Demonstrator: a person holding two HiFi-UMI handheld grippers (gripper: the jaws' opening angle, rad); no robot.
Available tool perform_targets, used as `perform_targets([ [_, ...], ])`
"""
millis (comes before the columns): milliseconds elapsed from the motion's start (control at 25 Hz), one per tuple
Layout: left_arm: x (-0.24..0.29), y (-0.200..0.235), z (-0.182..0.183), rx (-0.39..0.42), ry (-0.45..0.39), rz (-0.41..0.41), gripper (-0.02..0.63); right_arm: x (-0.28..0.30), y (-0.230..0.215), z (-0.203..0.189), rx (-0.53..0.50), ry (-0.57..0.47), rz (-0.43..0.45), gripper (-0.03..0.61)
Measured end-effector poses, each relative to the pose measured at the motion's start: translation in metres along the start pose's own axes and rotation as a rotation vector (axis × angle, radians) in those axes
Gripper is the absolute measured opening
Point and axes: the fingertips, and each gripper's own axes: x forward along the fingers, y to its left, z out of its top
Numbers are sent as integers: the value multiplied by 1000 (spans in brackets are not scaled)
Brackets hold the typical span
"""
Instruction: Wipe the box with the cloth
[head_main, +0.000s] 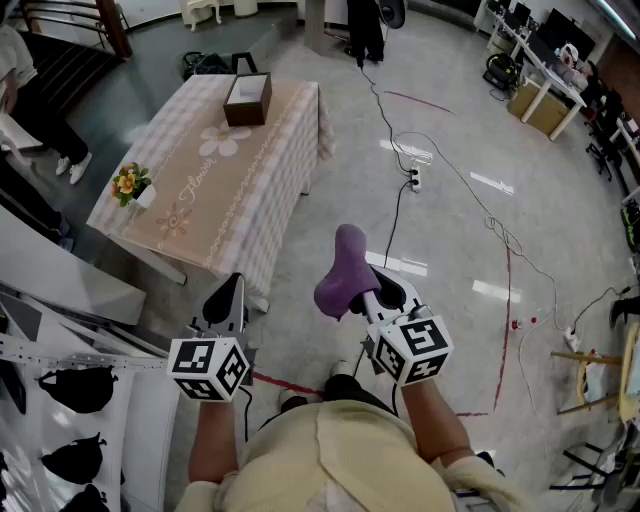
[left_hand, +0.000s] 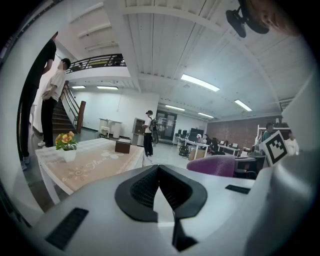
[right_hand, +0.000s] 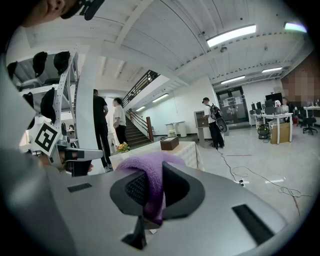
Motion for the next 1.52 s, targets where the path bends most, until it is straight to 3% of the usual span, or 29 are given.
perform_targets([
  [640, 62, -52, -6, -97, 35, 29, 15, 5, -71, -5, 44, 35, 86, 44],
  [1040, 88, -65, -8, -229, 19, -17, 15, 22, -91, -10, 39, 57, 128, 44],
  [1120, 94, -63, -5, -211, 21, -18, 15, 31, -92, -9, 42, 64, 132, 44],
  [1320, 115, -40, -6, -14, 60, 27, 17, 62, -88, -8, 27, 84, 148, 44],
  [1520, 152, -1, 4, 15, 52, 22, 33, 106, -94, 1, 0, 102, 132, 44],
])
